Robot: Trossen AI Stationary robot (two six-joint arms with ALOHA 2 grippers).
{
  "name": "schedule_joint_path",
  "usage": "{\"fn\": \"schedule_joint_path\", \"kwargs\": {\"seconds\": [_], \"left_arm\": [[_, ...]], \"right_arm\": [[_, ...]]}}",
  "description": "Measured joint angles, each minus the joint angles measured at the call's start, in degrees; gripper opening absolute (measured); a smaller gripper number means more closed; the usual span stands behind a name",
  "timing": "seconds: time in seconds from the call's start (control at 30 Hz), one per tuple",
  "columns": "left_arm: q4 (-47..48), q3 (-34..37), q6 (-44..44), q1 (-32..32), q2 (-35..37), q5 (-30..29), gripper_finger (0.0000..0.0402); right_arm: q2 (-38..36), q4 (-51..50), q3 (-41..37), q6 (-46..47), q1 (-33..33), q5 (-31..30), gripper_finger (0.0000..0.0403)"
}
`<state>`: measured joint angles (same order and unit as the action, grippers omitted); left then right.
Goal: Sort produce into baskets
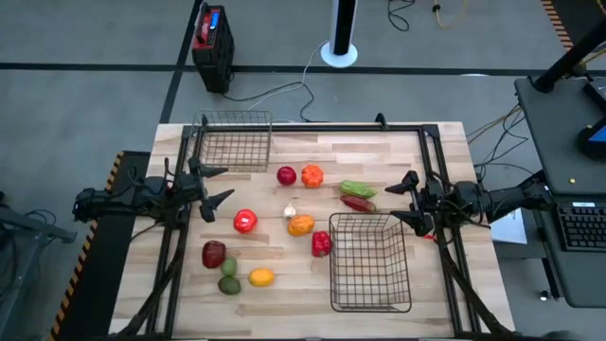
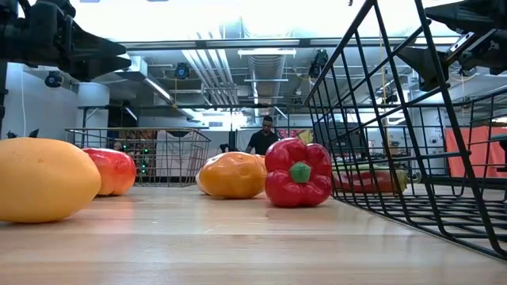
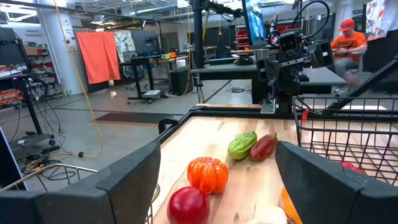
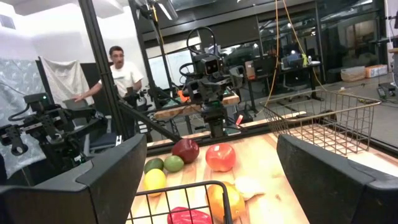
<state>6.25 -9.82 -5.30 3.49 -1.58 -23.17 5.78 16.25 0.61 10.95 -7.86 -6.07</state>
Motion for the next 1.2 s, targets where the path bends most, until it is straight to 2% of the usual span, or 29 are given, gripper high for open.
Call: {"fn": "schedule_joint_path", "kwargs": {"seconds": [1.2], "left_arm": [[0.0,0.0,0.0,0.0,0.0,0.0,0.03]], "right_arm": [[0.0,0.0,0.0,0.0,0.0,0.0,0.0352]]}}
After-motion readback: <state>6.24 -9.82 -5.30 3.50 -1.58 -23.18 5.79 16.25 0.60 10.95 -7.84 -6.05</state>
